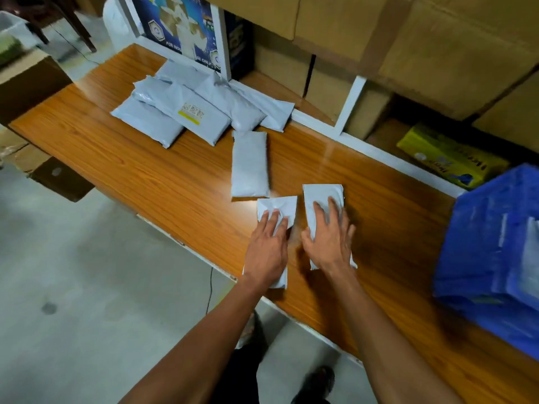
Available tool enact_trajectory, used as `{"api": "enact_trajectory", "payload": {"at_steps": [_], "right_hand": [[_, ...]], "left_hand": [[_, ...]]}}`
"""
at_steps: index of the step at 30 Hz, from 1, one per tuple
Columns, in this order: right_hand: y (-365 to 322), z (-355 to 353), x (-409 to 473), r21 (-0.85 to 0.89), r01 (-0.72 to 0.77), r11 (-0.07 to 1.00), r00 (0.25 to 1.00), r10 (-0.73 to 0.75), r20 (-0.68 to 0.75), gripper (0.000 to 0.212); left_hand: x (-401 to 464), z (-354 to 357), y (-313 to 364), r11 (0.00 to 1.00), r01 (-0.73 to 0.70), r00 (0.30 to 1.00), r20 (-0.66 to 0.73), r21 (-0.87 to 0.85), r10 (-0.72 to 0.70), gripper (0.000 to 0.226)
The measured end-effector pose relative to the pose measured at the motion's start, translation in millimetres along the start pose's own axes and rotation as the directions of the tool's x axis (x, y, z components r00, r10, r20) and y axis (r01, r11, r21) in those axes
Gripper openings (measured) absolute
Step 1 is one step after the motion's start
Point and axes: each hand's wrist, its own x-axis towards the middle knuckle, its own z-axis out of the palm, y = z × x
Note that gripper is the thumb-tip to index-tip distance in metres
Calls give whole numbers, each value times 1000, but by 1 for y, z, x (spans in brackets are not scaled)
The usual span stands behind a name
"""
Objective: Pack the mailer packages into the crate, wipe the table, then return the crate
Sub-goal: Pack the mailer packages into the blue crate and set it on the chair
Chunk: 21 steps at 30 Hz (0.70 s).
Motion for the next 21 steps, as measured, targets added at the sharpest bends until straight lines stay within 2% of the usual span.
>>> {"api": "enact_trajectory", "payload": {"at_steps": [5, 12, 17, 21], "right_hand": [[67, -65, -32, 56, -69, 996, 986, 76, -148, 76], [189, -164, -81, 135, -189, 973, 910, 225, -349, 73], [293, -200, -111, 186, -269, 945, 861, 323, -393, 70], [362, -203, -119, 173, -373, 912, 873, 408, -269, 71]], "left_hand": [[1, -10, 98, 980, -122, 987, -120, -155, 104, 51], [21, -34, 261, 923, -347, 916, -272, -165, 296, 47], [29, -26, 375, 878, -457, 875, -249, -139, 416, 49], [41, -2, 436, 854, -516, 852, -145, -71, 503, 48]]}}
